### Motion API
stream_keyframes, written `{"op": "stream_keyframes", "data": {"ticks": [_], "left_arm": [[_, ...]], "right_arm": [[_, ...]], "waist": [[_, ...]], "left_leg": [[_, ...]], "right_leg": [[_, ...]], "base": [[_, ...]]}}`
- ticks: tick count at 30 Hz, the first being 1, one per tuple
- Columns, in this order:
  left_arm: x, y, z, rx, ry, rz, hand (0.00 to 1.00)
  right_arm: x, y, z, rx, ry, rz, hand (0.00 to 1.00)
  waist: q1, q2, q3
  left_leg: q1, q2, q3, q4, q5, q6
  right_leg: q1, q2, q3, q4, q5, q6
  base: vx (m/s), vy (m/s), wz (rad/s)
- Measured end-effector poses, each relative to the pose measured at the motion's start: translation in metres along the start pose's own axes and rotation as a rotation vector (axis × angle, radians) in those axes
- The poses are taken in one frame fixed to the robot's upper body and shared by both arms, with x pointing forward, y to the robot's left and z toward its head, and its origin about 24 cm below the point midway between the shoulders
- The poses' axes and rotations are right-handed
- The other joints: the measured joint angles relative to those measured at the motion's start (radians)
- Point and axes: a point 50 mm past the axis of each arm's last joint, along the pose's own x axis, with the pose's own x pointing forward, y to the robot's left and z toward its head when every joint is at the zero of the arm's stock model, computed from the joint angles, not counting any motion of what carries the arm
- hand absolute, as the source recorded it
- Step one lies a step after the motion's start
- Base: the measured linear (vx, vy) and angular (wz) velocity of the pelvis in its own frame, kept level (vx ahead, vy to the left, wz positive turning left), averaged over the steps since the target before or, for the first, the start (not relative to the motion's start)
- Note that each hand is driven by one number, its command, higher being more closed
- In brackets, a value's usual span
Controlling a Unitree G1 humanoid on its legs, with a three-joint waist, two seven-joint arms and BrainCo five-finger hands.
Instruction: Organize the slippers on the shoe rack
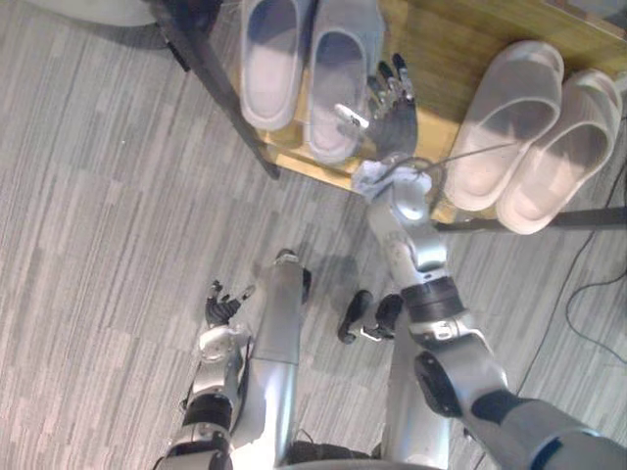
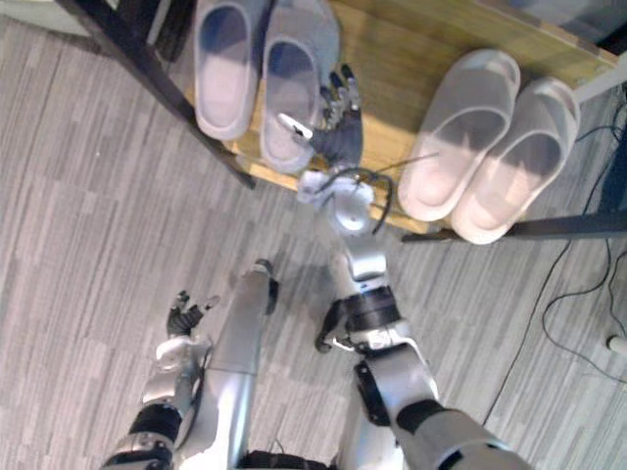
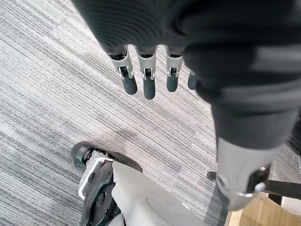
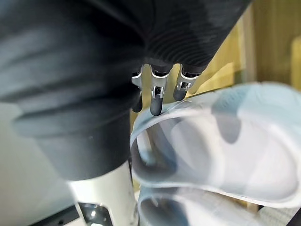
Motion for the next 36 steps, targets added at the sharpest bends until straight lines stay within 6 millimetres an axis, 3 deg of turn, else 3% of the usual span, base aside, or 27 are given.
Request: {"op": "stream_keyframes", "data": {"ticks": [7,14,20,23,27,33,36], "left_arm": [[0.0,-0.002,0.001,-0.002,-0.002,-0.004,0.0],[0.002,-0.007,0.001,-0.006,0.006,-0.013,0.0],[0.002,-0.007,0.0,-0.009,0.011,-0.013,0.0],[0.002,-0.008,0.0,-0.021,0.013,-0.015,0.0],[-0.003,-0.003,-0.004,-0.047,0.008,-0.009,0.0],[-0.013,0.012,-0.017,-0.054,0.018,0.005,0.0],[-0.021,0.005,-0.029,-0.033,0.046,-0.052,0.0]], "right_arm": [[0.012,-0.005,0.0,-0.014,0.02,-0.041,0.0],[0.029,-0.013,0.017,-0.049,-0.017,-0.079,0.0],[0.032,-0.016,0.021,-0.072,-0.027,-0.075,0.0],[0.023,-0.027,0.015,-0.104,-0.02,-0.089,0.0],[-0.005,-0.049,-0.001,-0.198,-0.022,-0.12,0.0],[-0.047,-0.066,-0.026,-0.321,0.024,-0.108,0.0],[-0.074,-0.071,-0.044,-0.349,0.094,-0.076,0.0]], "waist": [[0.007,0.009,0.005],[0.017,0.027,0.014],[0.015,0.032,0.017],[0.01,0.032,0.017],[-0.009,0.031,0.017],[-0.044,0.025,0.013],[-0.06,0.021,-0.002]], "left_leg": [[-0.001,-0.002,-0.003,-0.004,-0.001,0.001],[-0.016,-0.004,-0.02,-0.005,0.008,-0.014],[-0.014,-0.002,-0.023,-0.005,0.014,-0.023],[0.008,-0.002,-0.022,-0.008,0.014,-0.022],[0.108,0.0,-0.003,-0.075,0.025,-0.003],[0.314,0.034,0.059,-0.266,0.069,0.024],[0.438,0.044,0.095,-0.375,0.096,0.026]], "right_leg": [[-0.002,-0.001,-0.003,0.001,-0.003,0.001],[-0.012,-0.002,-0.018,0.007,-0.003,-0.009],[-0.011,-0.001,-0.022,0.011,-0.003,-0.008],[0.011,-0.001,-0.022,0.006,-0.003,-0.008],[0.107,-0.003,-0.019,-0.06,0.004,-0.004],[0.291,0.002,-0.024,-0.254,0.074,-0.009],[0.407,0.009,-0.024,-0.369,0.118,-0.008]], "base": [[0.0,0.001,0.01],[0.0,-0.005,0.04],[0.0,0.0,0.0],[0.0,0.0,0.0],[0.0,0.0,0.0],[0.05,0.044,-0.08],[0.1,0.054,-0.11]]}}
